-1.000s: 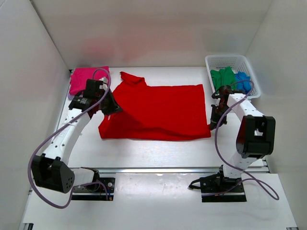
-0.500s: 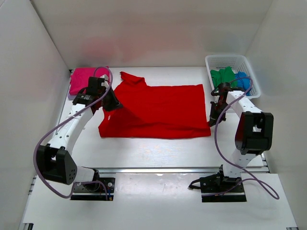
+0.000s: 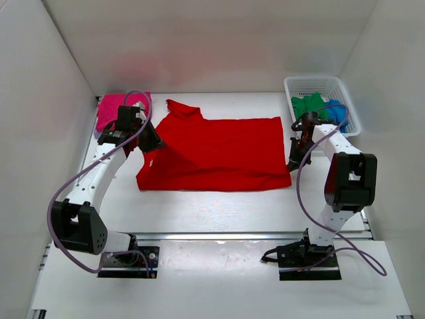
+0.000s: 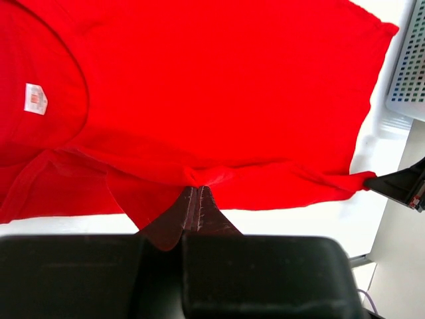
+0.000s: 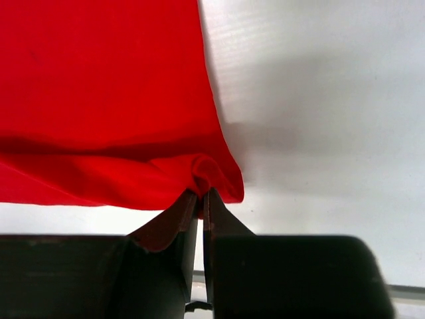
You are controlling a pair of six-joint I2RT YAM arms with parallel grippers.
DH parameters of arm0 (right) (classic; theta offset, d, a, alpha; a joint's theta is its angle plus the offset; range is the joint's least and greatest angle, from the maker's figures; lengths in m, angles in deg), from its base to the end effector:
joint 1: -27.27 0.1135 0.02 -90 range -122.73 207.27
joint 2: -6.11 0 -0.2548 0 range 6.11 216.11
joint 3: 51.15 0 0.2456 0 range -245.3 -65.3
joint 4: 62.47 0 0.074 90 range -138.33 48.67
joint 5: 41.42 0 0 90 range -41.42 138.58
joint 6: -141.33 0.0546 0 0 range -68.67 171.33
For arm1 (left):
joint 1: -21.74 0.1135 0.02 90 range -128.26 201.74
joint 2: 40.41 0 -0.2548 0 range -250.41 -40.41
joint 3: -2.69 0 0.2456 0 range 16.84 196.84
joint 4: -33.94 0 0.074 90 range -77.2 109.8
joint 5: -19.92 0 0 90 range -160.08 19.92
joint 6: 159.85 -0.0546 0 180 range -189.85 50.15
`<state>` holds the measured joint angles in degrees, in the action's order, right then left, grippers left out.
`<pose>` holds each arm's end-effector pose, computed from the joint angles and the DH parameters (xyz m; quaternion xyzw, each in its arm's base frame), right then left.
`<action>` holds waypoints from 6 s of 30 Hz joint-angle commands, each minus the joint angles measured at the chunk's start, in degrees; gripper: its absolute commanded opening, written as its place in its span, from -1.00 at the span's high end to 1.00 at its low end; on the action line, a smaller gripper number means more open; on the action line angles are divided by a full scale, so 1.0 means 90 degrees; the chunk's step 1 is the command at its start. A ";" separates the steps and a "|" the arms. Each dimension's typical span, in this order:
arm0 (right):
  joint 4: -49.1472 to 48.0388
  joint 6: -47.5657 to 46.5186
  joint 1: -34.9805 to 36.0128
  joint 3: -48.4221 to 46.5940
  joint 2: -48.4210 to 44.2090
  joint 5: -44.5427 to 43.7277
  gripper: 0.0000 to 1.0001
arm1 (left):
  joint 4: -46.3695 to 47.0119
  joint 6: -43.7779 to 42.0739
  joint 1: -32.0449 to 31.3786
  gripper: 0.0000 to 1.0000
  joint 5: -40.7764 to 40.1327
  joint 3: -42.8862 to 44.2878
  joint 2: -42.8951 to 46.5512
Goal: Fold and stack the t-shirts
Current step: Fold the flattened tshirt in 1/3 of the way, then grap the side of the flattened tshirt furthest away from the robot with both arms
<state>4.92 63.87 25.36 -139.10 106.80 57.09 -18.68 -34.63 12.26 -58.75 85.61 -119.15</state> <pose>0.3288 -0.0029 0.1836 0.1186 0.9865 0.0815 0.0786 0.2939 -0.0600 0.2859 -0.1731 0.9148 -0.2196 0.2914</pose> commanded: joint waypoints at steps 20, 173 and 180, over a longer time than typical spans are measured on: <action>-0.0370 0.0092 0.0056 -0.0179 0.0044 -0.0067 0.18 | 0.0789 -0.0105 0.0164 1.00 -0.0058 0.0112 -0.0449; 0.1163 0.2962 0.1238 -0.9466 0.6323 -0.4129 -0.04 | 0.0799 0.1115 0.0604 1.00 -0.1152 1.0444 -0.9503; 0.1075 0.2934 0.1150 -0.9476 0.6459 -0.4012 -0.06 | 0.0711 0.1037 0.0643 1.00 -0.1112 1.0434 -0.9523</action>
<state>15.41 88.87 36.18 -223.24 164.46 22.49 -8.93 -24.07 17.66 -69.44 178.06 -209.49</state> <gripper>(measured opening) 0.525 0.016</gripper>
